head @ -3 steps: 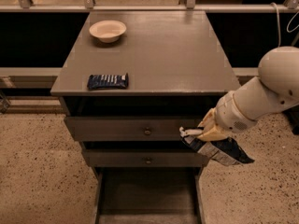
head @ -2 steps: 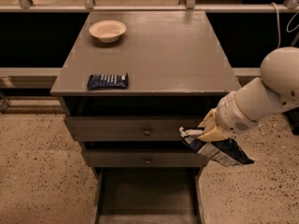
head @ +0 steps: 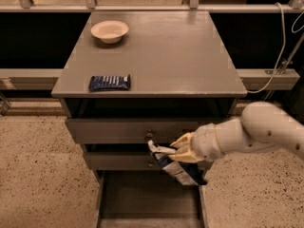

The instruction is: Place blue chip bag into bottom drawer

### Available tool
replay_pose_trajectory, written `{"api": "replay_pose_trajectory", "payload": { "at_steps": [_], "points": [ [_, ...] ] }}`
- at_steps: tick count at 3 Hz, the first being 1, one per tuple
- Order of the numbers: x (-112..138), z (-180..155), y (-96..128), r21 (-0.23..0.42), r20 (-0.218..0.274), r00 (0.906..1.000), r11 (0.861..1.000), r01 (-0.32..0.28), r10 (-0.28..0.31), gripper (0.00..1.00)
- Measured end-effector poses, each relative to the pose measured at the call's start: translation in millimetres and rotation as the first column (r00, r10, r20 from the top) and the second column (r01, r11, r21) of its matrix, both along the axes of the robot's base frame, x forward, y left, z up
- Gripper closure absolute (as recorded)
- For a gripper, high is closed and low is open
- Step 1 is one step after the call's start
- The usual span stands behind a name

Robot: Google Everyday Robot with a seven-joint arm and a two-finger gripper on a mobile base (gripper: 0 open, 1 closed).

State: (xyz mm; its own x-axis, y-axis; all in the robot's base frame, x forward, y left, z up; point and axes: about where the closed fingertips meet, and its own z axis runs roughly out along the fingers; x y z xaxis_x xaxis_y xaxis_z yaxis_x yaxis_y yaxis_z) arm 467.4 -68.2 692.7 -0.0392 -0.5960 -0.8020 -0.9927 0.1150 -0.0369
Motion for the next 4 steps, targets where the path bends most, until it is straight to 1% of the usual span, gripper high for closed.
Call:
{"api": "replay_pose_trajectory", "payload": {
  "at_steps": [1, 2, 3, 4],
  "points": [
    [-5, -63, 55, 0.154, -0.009, 0.9994, 0.988, -0.032, 0.034, 1.0],
    [-15, -151, 98, 0.258, -0.089, 0.9939, 0.965, -0.039, 0.064, 1.0],
    [-23, -213, 115, 0.302, -0.184, 0.9802, 0.953, -0.014, 0.073, 1.0],
    [-28, -266, 131, 0.33, -0.304, 0.9492, 0.944, 0.026, 0.08, 1.0]
  ]
}}
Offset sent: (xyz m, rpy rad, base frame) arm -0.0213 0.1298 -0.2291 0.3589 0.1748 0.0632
